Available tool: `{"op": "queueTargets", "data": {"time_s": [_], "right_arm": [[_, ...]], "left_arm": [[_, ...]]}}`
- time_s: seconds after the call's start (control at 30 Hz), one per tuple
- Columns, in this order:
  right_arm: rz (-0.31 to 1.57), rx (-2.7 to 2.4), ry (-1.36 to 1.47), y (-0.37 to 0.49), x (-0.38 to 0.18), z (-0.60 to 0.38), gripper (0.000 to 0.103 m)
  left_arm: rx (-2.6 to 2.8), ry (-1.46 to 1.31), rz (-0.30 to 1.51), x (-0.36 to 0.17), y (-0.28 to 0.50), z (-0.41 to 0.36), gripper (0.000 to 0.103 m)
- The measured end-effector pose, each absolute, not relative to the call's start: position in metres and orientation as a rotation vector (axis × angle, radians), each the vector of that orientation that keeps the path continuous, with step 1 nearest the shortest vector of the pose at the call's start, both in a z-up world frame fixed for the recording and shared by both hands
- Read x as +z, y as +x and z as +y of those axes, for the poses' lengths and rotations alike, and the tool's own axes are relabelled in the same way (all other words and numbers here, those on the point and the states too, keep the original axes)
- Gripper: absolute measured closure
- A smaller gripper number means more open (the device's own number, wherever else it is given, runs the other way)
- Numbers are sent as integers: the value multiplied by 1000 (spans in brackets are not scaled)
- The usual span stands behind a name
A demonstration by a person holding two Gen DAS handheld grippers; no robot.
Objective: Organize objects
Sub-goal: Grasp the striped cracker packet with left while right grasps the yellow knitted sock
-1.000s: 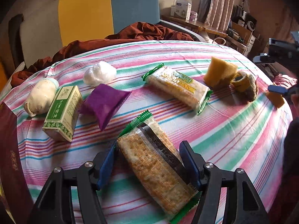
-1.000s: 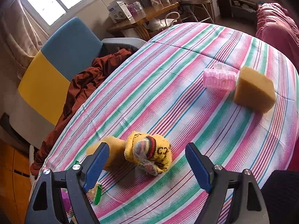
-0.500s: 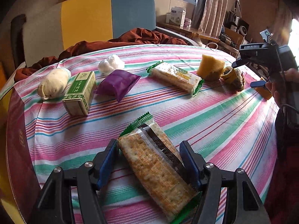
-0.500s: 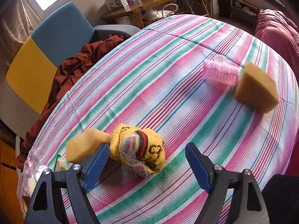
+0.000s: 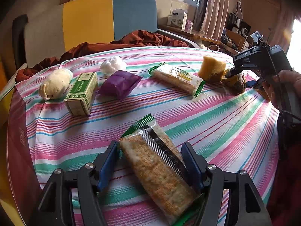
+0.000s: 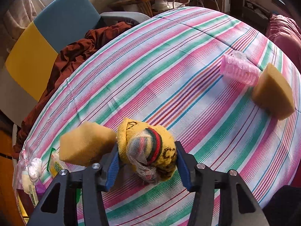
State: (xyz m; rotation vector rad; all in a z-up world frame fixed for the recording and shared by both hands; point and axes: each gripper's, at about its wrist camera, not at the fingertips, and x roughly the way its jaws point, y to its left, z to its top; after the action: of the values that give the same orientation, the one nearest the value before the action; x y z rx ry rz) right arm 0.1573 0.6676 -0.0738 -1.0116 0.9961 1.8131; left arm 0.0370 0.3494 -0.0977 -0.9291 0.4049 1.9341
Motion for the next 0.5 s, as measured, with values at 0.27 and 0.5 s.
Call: {"op": "queueTargets", "data": {"time_s": [0.27,0.5], "right_arm": [[891,2023,-1223,137,-65,607,59],[773,2204,-1414,108,-67,555,59]], "left_arm": [[1938,-921,413,-98,37,349,35],[1946,-921,419,-97,40,341,36]]}}
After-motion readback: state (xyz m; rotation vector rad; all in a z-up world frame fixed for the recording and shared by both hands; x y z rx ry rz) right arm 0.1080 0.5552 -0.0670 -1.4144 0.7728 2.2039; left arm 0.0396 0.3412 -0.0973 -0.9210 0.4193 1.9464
